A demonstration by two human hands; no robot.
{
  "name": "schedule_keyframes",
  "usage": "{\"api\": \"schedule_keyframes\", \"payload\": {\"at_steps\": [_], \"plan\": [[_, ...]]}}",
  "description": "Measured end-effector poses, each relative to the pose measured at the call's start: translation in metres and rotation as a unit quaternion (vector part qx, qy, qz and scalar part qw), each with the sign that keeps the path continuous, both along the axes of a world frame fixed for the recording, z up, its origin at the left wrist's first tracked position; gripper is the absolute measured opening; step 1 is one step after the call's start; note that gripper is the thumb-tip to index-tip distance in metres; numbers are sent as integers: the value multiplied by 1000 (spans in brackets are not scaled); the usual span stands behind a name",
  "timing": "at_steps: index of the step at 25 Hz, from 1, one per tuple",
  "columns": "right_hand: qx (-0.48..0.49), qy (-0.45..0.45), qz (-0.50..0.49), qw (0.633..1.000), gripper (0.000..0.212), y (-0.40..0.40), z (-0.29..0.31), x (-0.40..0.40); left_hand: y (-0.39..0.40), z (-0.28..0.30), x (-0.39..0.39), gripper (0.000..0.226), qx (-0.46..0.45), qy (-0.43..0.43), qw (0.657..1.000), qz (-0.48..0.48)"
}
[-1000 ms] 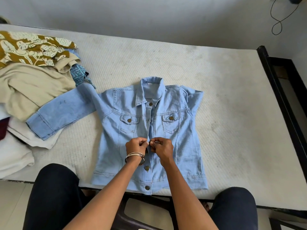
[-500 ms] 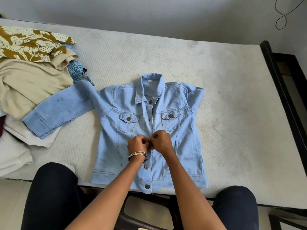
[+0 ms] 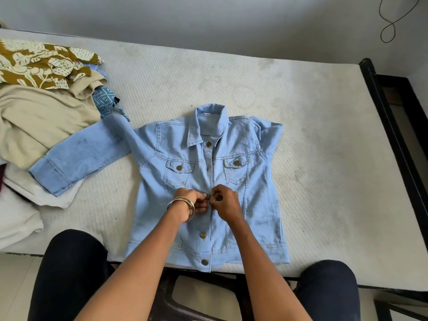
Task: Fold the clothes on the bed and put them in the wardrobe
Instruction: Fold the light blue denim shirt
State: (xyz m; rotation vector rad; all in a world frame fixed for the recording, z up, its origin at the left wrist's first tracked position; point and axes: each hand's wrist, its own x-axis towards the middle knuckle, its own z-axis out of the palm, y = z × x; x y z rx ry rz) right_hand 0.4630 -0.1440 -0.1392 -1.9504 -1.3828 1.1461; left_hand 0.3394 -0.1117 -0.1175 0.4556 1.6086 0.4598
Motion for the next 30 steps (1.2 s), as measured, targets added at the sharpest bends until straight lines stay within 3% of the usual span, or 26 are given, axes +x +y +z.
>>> {"api": "schedule_keyframes", "payload": {"at_steps": [3, 5, 6, 8, 9, 11, 14, 16, 18, 21, 24, 26, 30], "plan": [[-39, 38, -21, 998, 18, 0, -5, 3, 5, 2, -10, 19, -60, -38, 997, -43], [-77, 31, -46, 995, 26, -2, -6, 3, 8, -3, -10, 27, -40, 37, 994, -97], [-80, 9, -61, 995, 25, -2, -8, 4, 12, -7, -9, 27, 10, 112, 984, -135], [-35, -37, -108, 993, 14, 6, -4, 10, 21, -13, -6, 17, 202, 297, 908, -217], [8, -42, -131, 990, 9, 15, 1, 11, 26, -13, -2, 13, 292, 330, 866, -238], [72, -33, -100, 992, 15, 36, 11, 13, 37, -14, 13, 18, 386, 309, 824, -276], [44, -47, 6, 998, 40, 64, 12, 10, 54, -19, 35, 36, 320, 318, 839, -305], [10, -67, -10, 998, 42, 67, 1, 12, 59, -28, 37, 50, 237, 356, 848, -312], [-2, -54, -39, 998, 40, 66, -9, 16, 58, -36, 34, 46, 221, 389, 840, -306], [17, -50, -54, 997, 42, 70, -16, 10, 56, -36, 30, 26, 228, 407, 863, -192], [21, -85, -61, 994, 32, 74, -19, -3, 54, -35, 20, 18, 230, 349, 907, -53], [2, -136, -49, 990, 29, 78, -20, -12, 54, -32, 16, 19, 244, 344, 904, -73], [-4, -180, -51, 982, 24, 83, -24, -21, 62, -27, 16, 40, 255, 364, 869, -219]]}}
